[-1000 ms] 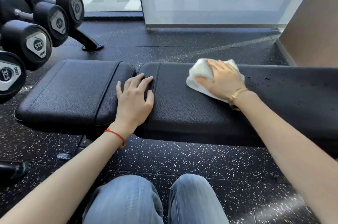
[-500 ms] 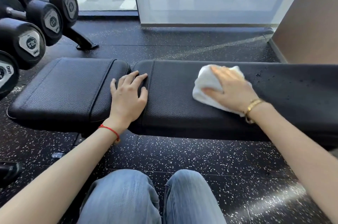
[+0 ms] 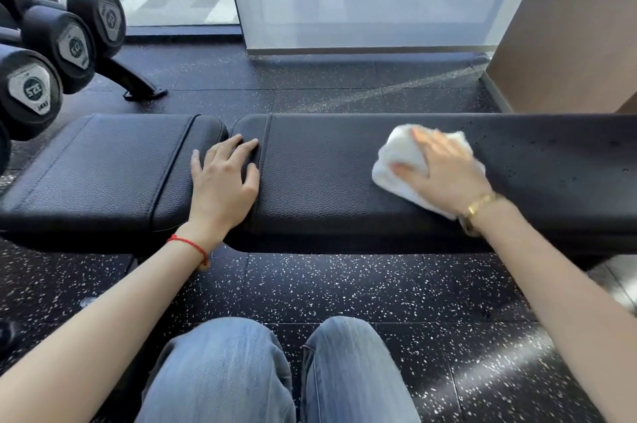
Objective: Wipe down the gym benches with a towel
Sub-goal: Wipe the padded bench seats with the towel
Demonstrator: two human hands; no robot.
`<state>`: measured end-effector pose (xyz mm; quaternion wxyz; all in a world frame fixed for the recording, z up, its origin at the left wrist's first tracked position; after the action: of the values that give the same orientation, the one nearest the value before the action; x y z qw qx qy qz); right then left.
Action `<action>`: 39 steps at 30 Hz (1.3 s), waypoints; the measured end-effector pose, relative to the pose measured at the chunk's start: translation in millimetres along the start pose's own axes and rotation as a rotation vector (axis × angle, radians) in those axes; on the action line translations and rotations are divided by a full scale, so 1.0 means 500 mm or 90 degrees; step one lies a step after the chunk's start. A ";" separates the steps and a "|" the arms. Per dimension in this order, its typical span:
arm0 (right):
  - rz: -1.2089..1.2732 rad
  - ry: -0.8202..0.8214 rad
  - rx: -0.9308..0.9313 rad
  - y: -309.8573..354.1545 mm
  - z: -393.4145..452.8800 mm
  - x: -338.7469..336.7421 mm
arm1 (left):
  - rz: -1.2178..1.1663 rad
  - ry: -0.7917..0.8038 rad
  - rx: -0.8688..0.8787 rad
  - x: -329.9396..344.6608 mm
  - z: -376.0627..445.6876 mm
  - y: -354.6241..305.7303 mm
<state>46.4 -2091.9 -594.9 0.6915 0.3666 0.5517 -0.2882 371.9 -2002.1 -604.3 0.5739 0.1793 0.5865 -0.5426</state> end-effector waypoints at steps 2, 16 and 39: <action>-0.031 0.044 0.076 -0.010 0.080 -0.004 | -0.002 0.001 -0.003 -0.001 0.000 0.000; -0.110 -0.122 -0.395 0.206 -0.125 0.027 | -0.030 0.018 0.007 0.000 -0.003 0.000; -0.276 -0.435 -0.367 0.404 -0.091 0.132 | -0.093 0.059 -0.009 0.006 -0.004 0.002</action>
<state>198.5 -1939.8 -626.6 0.8300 -0.0780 0.4146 -0.3648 371.1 -2001.2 -607.9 0.5061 0.1570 0.6279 -0.5701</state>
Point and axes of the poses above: each hand's wrist, its own z-axis towards the middle knuckle, its own x-axis out of the palm, y = z × x, the point moved 8 cm from there along z, towards the middle knuckle, and after that the axes turned 14 degrees about -x, right-handed, at the moved point
